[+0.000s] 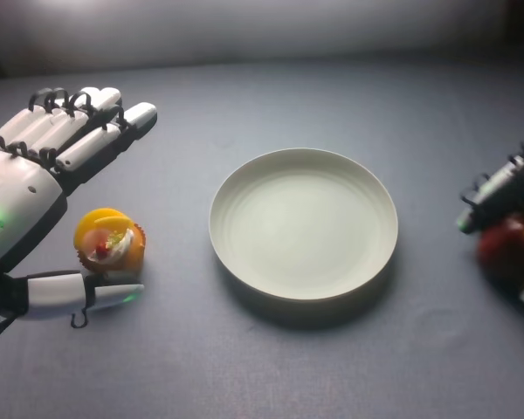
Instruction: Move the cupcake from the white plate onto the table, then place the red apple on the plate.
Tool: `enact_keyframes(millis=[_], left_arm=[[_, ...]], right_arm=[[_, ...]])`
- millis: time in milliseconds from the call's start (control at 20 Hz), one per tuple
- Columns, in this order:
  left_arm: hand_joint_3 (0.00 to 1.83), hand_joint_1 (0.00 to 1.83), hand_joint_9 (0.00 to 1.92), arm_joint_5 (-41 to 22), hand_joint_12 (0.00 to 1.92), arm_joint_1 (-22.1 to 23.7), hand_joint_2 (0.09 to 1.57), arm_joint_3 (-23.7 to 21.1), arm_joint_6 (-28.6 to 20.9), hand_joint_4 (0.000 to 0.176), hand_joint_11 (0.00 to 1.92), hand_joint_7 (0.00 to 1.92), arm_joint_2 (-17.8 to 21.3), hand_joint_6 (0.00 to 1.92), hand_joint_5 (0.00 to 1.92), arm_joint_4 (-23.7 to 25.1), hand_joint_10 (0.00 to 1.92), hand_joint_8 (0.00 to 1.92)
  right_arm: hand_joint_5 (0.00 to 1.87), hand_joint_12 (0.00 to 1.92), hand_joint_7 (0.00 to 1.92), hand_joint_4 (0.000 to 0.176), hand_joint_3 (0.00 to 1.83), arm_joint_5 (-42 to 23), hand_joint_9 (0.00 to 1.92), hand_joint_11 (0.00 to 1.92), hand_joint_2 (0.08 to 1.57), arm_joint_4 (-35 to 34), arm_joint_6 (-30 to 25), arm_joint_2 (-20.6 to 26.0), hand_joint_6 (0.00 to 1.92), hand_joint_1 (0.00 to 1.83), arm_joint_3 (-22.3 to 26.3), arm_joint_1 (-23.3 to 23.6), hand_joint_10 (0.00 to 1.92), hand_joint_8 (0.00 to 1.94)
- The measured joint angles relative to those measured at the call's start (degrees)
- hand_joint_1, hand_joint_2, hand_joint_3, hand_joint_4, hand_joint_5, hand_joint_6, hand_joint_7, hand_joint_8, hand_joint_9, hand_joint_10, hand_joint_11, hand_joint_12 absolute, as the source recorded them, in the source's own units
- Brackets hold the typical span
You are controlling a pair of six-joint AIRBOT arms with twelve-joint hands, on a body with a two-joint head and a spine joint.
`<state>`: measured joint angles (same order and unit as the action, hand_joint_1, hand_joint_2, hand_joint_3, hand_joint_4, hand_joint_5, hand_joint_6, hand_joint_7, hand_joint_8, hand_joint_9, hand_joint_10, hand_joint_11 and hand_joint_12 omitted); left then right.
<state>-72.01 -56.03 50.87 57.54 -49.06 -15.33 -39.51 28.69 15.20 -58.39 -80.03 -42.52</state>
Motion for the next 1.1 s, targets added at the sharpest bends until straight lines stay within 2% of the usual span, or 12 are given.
enact_keyframes(millis=[100,200,250,400,500,600,700,750,800,850,1000,1100], left_arm=[[0.0,0.76,0.0,-0.9,0.41,-0.6,0.86,0.0,-0.3,0.123,0.0,0.0,0.1,0.0,0.08,-0.1,0.0,0.0],[0.0,0.74,0.0,-0.9,0.37,-0.6,0.85,0.0,-0.3,0.143,0.0,0.0,0.2,0.0,0.05,-0.1,0.0,0.0],[0.0,0.73,0.0,-0.9,0.34,-0.6,0.85,0.0,-0.3,0.153,0.0,0.0,0.2,0.0,0.04,-0.1,0.0,0.0],[0.0,0.74,0.0,-0.9,0.28,-0.6,0.84,0.0,-0.3,0.17,0.0,0.0,0.2,0.0,0.05,0.6,0.0,0.0],[0.0,0.76,0.0,-0.6,0.24,0.0,0.83,0.2,-0.3,0.151,0.0,0.0,0.2,0.0,0.04,0.9,0.0,0.0],[0.0,0.78,0.0,-0.7,0.24,0.2,0.83,0.5,-0.3,0.163,0.0,0.0,0.1,0.0,0.05,0.9,0.0,0.0],[0.0,0.8,0.0,-0.5,0.22,0.3,0.82,0.5,-0.4,0.167,0.0,0.0,-0.1,0.0,0.06,1.0,0.0,0.0],[0.0,0.78,0.0,-0.1,0.22,0.3,0.82,0.5,-0.6,0.169,0.0,0.0,-0.1,0.0,0.07,1.3,0.0,0.0],[0.0,0.78,0.0,0.2,0.22,0.5,0.82,0.5,-0.6,0.175,0.0,0.0,-0.1,0.0,0.05,1.4,0.0,0.0],[0.0,0.78,0.0,0.2,0.22,0.6,0.82,0.5,-0.6,0.176,0.0,0.0,-0.1,0.0,0.03,1.4,0.0,0.0],[0.0,0.82,0.0,0.0,0.18,0.6,0.81,0.5,-0.7,0.176,0.0,0.0,-0.1,0.0,0.0,1.4,0.0,0.0],[0.0,0.78,0.0,-0.5,0.19,0.6,0.8,0.5,-0.7,0.174,0.03,0.0,-0.1,0.0,0.0,1.3,0.0,0.0]], right_arm=[[1.12,1.68,0.85,0.0,0.0,-2.0,0.77,0.53,1.13,-0.2,0.5,-1.4,0.5,1.26,0.0,4.4,1.33,1.43],[1.1,1.27,1.16,0.0,0.0,-6.9,1.07,0.82,1.05,-0.4,1.5,-3.6,0.67,1.27,-0.2,9.4,0.8,0.85],[1.14,1.39,1.06,0.0,0.0,-8.5,1.04,0.86,1.07,-0.2,1.5,-5.6,0.5,1.28,-0.9,11.3,1.0,1.1],[1.17,1.24,1.21,0.0,0.0,-8.2,0.99,0.69,1.04,2.2,1.2,-12.6,0.6,1.38,-4.4,13.0,1.01,0.63],[1.31,1.39,1.14,0.0,0.0,-4.5,1.08,0.85,1.03,4.1,0.0,-16.6,0.2,1.32,-7.0,13.1,1.01,0.92],[1.36,1.65,1.05,0.0,0.0,-0.4,1.03,0.83,1.05,5.8,-0.1,-19.3,0.04,1.29,-8.9,14.4,1.28,1.15],[1.08,1.31,1.2,0.0,0.0,1.9,1.07,0.9,1.01,5.8,-0.1,-21.2,0.03,1.37,-10.3,14.9,0.83,0.69],[0.7,1.16,0.79,0.0,0.0,3.4,0.92,0.72,0.94,6.2,-0.1,-22.3,0.01,1.19,-10.8,14.8,0.54,0.22],[0.4,1.1,0.51,0.091,0.0,4.7,0.75,0.45,0.9,7.3,-0.2,-23.0,0.0,1.07,-11.0,14.8,0.25,0.05],[0.24,1.08,0.39,0.15,0.0,4.6,0.66,0.33,0.85,7.5,-0.6,-23.4,0.0,1.03,-11.0,14.8,0.1,0.01],[0.01,1.07,0.22,0.176,0.0,5.4,0.42,0.1,0.76,7.6,-0.2,-23.3,0.0,0.92,-10.9,15.1,0.0,0.0],[0.0,0.62,0.1,0.176,0.0,5.7,0.14,0.0,0.76,7.5,-0.3,-23.0,0.0,1.09,-9.9,15.2,0.01,0.01]])
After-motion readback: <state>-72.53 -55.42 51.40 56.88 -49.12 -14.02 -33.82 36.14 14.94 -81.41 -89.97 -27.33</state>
